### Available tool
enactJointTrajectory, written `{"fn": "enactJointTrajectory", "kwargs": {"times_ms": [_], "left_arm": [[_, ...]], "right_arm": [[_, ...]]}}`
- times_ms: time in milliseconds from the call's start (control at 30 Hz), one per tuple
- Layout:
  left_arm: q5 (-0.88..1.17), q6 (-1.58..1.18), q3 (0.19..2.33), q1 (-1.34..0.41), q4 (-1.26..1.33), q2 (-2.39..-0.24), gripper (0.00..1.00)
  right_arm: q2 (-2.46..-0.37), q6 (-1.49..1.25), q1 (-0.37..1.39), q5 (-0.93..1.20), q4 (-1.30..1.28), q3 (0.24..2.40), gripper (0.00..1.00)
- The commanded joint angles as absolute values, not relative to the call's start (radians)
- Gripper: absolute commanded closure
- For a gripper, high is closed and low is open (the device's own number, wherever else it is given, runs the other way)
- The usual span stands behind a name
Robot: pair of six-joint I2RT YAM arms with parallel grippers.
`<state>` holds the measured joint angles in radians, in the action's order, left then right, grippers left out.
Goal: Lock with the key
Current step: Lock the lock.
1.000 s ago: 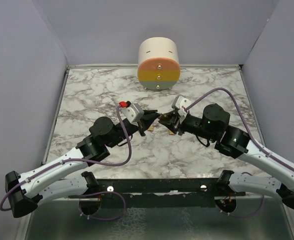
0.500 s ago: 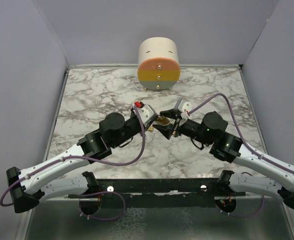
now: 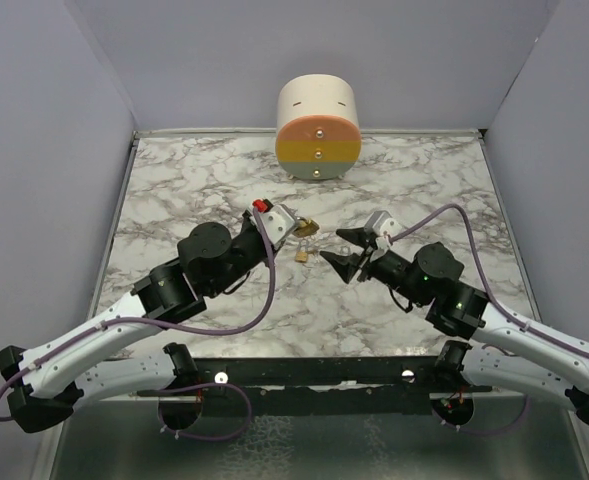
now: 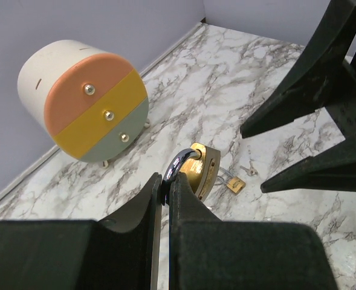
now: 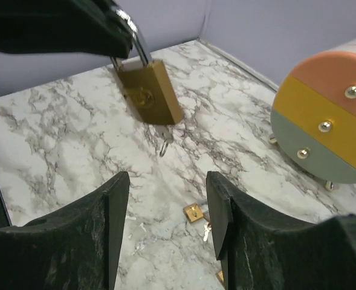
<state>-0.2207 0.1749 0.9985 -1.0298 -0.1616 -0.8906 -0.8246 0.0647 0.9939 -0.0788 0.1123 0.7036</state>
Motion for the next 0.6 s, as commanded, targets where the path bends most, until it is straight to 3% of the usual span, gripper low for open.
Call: {"fn": "enactJointTrajectory", "kwargs": {"times_ms": [0, 100, 367, 567], "left_arm": [[-0.216, 0.190, 1.055, -1.032, -0.168, -0.859, 1.00], [-0.235, 0.200, 1.059, -1.032, -0.180, -0.843, 1.00], [-0.309, 0.233, 1.085, -1.032, -0.203, -0.801, 1.00], [-0.274, 0.233, 1.096, -1.031, -0.204, -0.819, 1.00]], "right_arm": [[-0.812, 0.119, 0.980, 0.013, 0.226, 0.646, 0.51], [-0.824, 0.102, 0.882, 0.122, 0.267, 0.641, 0.52], [-1.007, -0.197, 0.362, 0.581, 0.528, 0.639, 0.53], [-1.218, -0.315, 0.321, 0.871, 0.656, 0.705, 0.58]]}}
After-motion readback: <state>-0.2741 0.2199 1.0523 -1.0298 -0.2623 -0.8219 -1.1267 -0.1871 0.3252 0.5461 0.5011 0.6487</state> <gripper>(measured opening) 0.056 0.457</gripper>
